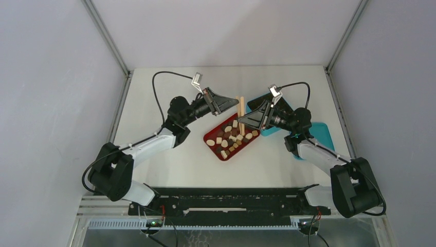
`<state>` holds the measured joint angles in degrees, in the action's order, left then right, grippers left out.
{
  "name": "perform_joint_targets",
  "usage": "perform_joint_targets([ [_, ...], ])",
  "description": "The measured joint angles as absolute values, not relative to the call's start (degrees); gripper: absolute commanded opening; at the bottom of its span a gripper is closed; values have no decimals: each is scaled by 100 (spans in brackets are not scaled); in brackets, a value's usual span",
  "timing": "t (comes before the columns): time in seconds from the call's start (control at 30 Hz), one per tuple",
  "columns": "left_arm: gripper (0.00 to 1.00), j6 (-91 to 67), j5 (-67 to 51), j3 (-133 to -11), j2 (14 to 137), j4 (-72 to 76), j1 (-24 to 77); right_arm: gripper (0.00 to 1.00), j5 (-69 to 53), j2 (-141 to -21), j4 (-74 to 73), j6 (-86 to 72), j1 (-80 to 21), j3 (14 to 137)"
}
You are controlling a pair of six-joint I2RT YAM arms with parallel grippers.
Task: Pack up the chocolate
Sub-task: Pick up the clamp at the center of the board.
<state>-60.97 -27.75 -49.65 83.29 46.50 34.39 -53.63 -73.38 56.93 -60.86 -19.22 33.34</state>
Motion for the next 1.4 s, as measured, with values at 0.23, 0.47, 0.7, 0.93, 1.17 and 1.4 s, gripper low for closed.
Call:
perform_joint_targets([
  [0.23, 32, -5813, -2711, -4965, 8324, 4434, 3454, 34, -5280, -7091, 4812, -5400, -1986, 3358],
  [0.47, 65, -5446, -2255, -4965, 8082, 3664, 3454, 35, -4792, -6716, 3109, -4193, -2206, 3776],
  [0.7, 79, -5312, -1623, -4950, 7592, 2871, 3459, 36, -3841, -6510, 1673, -3074, -2541, 4228],
  [0.93, 83, -5194, -1216, -4952, 7183, 2445, 3599, 36, -2891, -6508, 696, -2403, -2947, 4477],
  [1.17, 81, -5153, -1011, -4963, 7303, 1990, 3699, 37, -2147, -6536, 200, -2001, -3332, 4681],
  [1.4, 71, -5153, -915, -5085, 7561, 1743, 3754, 37, -1643, -6595, -64, -1758, -3559, 4814],
])
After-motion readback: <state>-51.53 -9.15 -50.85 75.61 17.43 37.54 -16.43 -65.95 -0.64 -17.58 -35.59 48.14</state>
